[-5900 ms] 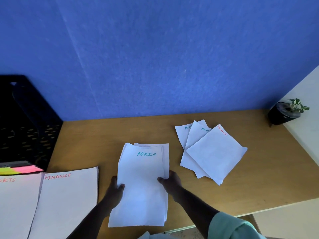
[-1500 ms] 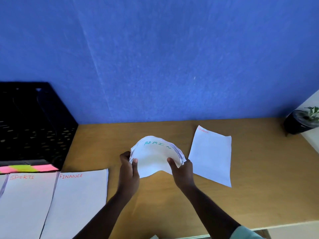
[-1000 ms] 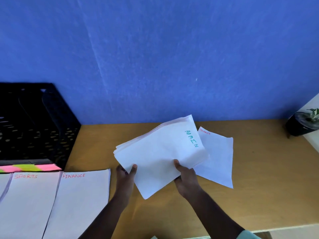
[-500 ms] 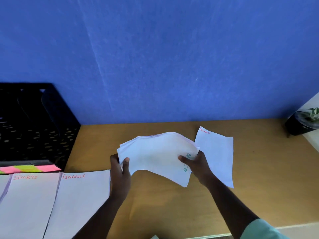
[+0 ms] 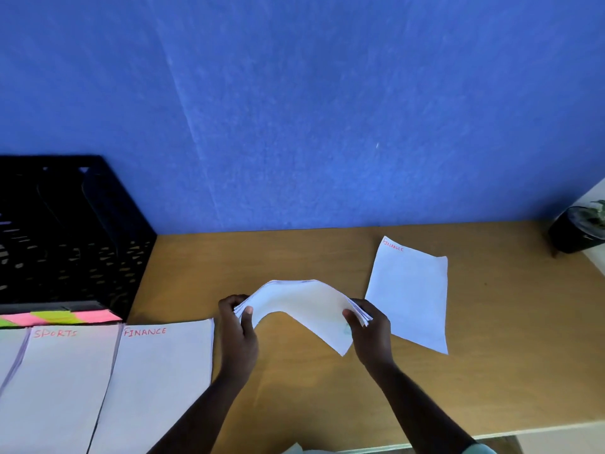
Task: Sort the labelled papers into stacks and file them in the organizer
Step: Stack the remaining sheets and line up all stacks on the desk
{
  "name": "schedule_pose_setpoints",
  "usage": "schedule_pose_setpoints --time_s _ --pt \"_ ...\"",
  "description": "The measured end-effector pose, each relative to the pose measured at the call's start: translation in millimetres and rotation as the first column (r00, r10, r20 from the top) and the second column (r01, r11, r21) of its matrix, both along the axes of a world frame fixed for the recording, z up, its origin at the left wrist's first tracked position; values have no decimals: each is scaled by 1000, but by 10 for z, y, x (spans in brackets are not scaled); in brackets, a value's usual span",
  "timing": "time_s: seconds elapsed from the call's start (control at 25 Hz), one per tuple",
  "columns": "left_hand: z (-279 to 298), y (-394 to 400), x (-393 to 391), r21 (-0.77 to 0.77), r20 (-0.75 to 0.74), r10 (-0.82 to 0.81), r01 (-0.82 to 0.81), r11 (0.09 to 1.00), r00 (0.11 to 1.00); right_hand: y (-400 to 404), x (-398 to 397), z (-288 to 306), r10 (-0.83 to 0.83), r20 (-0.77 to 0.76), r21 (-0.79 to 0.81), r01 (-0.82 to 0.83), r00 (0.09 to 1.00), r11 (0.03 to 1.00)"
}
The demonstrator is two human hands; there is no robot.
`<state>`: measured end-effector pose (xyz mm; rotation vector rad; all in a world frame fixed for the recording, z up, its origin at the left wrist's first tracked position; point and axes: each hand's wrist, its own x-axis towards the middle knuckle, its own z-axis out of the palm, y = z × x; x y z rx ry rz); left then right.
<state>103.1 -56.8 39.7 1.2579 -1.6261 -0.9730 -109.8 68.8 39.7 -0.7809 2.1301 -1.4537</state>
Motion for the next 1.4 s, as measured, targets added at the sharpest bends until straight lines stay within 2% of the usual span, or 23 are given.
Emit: schedule_pose_setpoints --time_s 0.12,0.28,0.4,0.6,0.72,0.84,0.88,0.92,1.0,1.08,1.16,1.2,1.28,1.32,1.36,1.4 --pt "-40 -12 34 10 31 29 -30 1000 999 -6 9 40 -51 4 -14 51 999 999" --pt "-225 19 143 21 105 45 -48 999 993 99 69 -60 56 -26 51 -54 998 997" --pt "-235 17 93 -1 116 63 -63 998 991 92 39 -76 -5 -3 -9 5 1000 1000" --pt "-242 4 91 41 149 32 -39 998 988 92 56 -139 29 64 78 -34 997 996" --pt "-181 -56 45 62 169 29 -40 997 985 11 21 -33 -44 84 78 37 996 996" --pt "-75 -108 -18 116 120 37 -51 992 992 -38 -38 4 -195 33 49 194 980 980" --pt "-33 -112 -37 123 90 22 -33 992 996 -46 -64 -19 -252 95 39 249 963 968" --pt "0 -109 -52 144 66 12 -21 989 998 -52 -86 -53 -306 220 48 303 926 952" --pt "5 -133 -53 207 -22 19 -14 978 1000 -51 -98 -110 -363 519 111 359 774 927" --pt "-2 -116 -66 284 -133 26 13 959 991 -36 -68 -146 -256 728 93 279 636 956" --pt "8 -51 -86 334 -239 27 56 941 971 -51 8 -48 -13 845 -87 160 535 983" --pt "25 -15 -88 358 -298 22 90 930 954 -76 53 28 107 847 -197 120 521 973" --pt "12 24 -65 431 -406 31 161 888 913 -150 81 109 242 788 -345 80 566 935" --pt "-3 35 -49 469 -439 47 184 864 897 -190 61 118 232 759 -357 91 608 930" --pt "-18 32 -30 486 -427 67 167 858 902 -216 36 138 210 731 -358 103 650 928" --pt "-16 8 -11 474 -333 84 90 876 939 -227 -3 137 186 704 -347 104 685 932"
